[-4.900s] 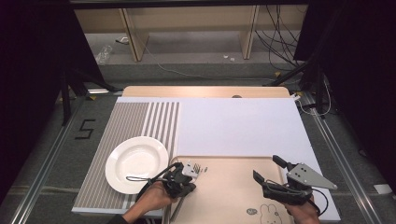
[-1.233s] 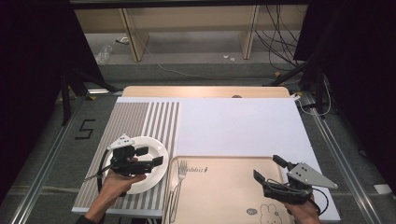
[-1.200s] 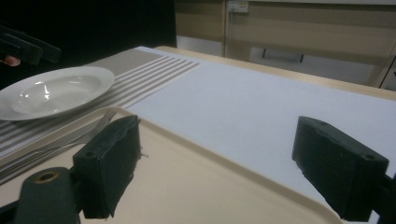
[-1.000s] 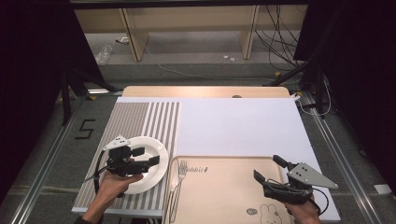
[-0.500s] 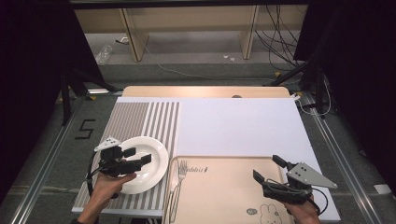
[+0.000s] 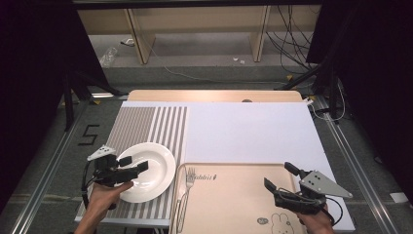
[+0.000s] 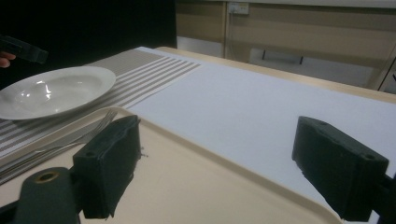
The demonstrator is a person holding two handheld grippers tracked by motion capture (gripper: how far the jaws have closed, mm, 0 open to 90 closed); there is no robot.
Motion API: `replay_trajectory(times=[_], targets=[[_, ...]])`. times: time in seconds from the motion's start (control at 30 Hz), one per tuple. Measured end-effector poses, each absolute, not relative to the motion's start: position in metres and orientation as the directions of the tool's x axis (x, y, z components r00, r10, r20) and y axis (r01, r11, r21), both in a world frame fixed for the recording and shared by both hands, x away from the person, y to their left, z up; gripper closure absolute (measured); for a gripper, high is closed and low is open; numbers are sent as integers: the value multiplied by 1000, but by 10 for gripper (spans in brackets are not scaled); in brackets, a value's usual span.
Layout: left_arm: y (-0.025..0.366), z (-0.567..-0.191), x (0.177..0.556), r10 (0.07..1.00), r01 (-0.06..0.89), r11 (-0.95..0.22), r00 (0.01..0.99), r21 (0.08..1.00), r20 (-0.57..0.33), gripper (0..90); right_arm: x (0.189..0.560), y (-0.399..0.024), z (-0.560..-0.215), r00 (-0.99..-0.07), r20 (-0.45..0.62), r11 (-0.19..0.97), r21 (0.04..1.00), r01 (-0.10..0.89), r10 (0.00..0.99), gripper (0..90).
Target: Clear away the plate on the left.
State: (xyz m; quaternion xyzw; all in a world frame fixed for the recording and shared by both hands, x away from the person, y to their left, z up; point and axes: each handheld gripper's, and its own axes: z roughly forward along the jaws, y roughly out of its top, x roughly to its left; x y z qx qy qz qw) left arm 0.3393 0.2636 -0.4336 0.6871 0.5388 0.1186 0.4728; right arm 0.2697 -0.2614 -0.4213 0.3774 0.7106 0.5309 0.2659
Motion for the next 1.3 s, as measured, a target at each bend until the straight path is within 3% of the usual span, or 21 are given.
replay_trajectory(times=[0.63,1.3], targets=[[288,-439,339,895,634,71,299,770,-330,196,269,-260,-421,-578,13,164,954,252,816,162],[321,-451,341,908,694,206,128,690,-400,200,269,-260,-421,-579,14,164,954,253,815,162]])
